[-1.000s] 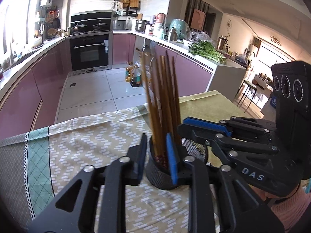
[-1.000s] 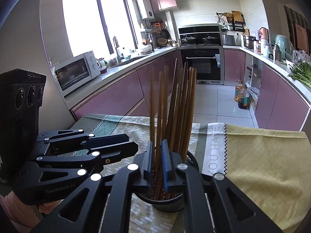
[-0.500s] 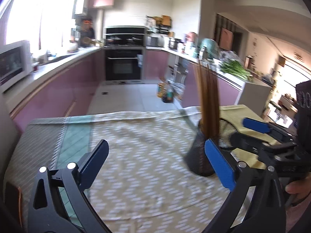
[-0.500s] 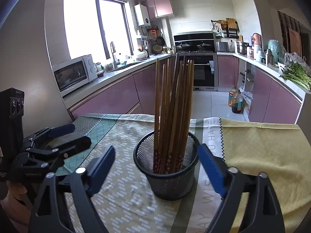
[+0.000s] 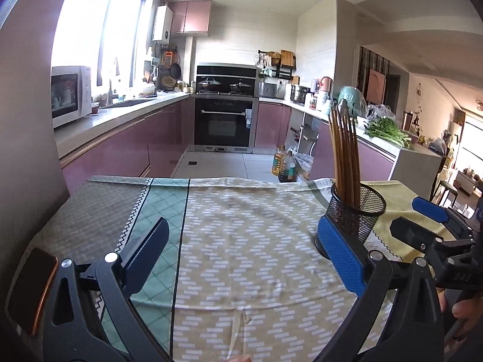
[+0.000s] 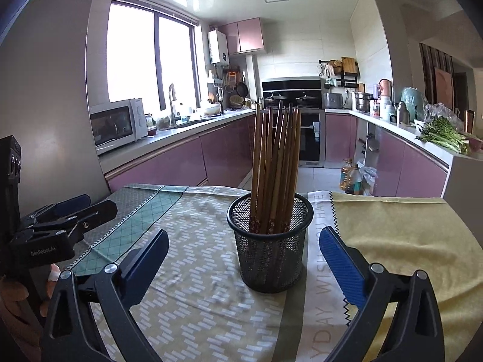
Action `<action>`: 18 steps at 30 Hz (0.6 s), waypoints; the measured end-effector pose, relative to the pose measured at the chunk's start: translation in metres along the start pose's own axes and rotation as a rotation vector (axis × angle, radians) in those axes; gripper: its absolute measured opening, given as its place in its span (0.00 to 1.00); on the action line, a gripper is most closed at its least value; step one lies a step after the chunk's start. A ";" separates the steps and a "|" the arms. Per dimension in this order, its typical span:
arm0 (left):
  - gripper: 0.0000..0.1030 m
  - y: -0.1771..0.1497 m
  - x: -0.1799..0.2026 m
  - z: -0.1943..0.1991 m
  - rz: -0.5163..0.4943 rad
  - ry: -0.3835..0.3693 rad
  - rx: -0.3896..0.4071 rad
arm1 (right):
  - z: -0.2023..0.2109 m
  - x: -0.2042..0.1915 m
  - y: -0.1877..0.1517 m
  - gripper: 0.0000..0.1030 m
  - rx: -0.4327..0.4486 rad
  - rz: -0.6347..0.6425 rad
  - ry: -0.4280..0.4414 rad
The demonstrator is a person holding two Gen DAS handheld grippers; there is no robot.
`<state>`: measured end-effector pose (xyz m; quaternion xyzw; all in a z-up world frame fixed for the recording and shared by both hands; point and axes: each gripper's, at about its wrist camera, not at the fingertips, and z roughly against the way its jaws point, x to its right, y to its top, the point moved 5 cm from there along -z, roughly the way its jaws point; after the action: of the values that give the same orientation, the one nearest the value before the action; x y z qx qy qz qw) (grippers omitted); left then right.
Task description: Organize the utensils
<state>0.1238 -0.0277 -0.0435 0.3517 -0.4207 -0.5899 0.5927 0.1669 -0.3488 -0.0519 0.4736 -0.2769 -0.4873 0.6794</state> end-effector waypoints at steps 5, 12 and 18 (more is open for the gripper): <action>0.94 -0.002 0.004 0.015 -0.015 0.011 0.033 | 0.006 -0.007 -0.003 0.94 0.013 0.002 -0.012; 0.94 -0.006 0.009 0.029 -0.030 0.013 0.052 | 0.014 -0.013 -0.007 0.94 0.027 0.001 -0.022; 0.94 -0.006 0.009 0.034 -0.029 0.006 0.051 | 0.018 -0.014 -0.009 0.94 0.040 0.020 -0.041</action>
<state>0.0902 -0.0346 -0.0346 0.3744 -0.4286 -0.5867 0.5762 0.1431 -0.3428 -0.0513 0.4744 -0.3052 -0.4841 0.6689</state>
